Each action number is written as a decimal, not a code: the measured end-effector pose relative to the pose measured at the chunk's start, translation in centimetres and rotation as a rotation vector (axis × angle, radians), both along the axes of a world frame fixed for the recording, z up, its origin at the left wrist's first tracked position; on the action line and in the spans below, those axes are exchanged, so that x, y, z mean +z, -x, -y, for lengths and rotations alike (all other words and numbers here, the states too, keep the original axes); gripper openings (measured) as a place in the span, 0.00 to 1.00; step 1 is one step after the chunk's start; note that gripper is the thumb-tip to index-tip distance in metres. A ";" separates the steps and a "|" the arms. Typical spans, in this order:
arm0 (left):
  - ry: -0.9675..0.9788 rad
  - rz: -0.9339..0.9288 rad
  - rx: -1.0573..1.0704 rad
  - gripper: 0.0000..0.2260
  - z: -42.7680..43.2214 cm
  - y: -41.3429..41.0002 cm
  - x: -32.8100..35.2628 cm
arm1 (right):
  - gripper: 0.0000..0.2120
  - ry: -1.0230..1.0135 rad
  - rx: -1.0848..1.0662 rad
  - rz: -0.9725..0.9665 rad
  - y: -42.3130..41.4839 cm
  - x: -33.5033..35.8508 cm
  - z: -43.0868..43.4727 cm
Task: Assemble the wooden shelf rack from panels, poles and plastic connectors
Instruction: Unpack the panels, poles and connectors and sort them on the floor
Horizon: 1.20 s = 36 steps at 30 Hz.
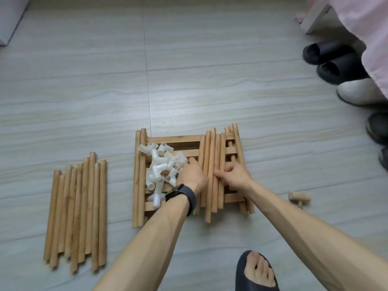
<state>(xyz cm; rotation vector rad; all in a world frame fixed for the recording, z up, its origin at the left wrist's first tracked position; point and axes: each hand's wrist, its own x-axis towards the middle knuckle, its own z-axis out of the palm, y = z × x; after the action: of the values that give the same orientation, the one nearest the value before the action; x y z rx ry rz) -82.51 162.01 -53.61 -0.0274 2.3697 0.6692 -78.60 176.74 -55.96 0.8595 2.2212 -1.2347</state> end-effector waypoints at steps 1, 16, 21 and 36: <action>0.026 0.001 -0.016 0.19 0.1 0.3 -0.1 | 0.12 0.024 -0.042 0.001 0.0 -0.1 -0.1; 0.045 0.057 0.068 0.25 -1.3 0.9 -0.5 | 0.11 0.134 -0.140 -0.060 -0.7 -1.2 -0.3; -0.009 0.073 0.055 0.15 -1.3 1.1 -0.9 | 0.05 0.208 -0.205 -0.027 -0.7 -0.7 -0.6; -0.498 0.412 0.408 0.16 -1.0 1.5 -1.5 | 0.12 0.437 -0.223 0.055 -1.0 0.6 -1.4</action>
<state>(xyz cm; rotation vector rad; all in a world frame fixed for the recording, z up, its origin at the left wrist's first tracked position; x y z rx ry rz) -83.96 163.01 -55.07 -0.3994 1.7631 1.2954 -77.59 178.09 -55.41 0.9602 1.7448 -1.6946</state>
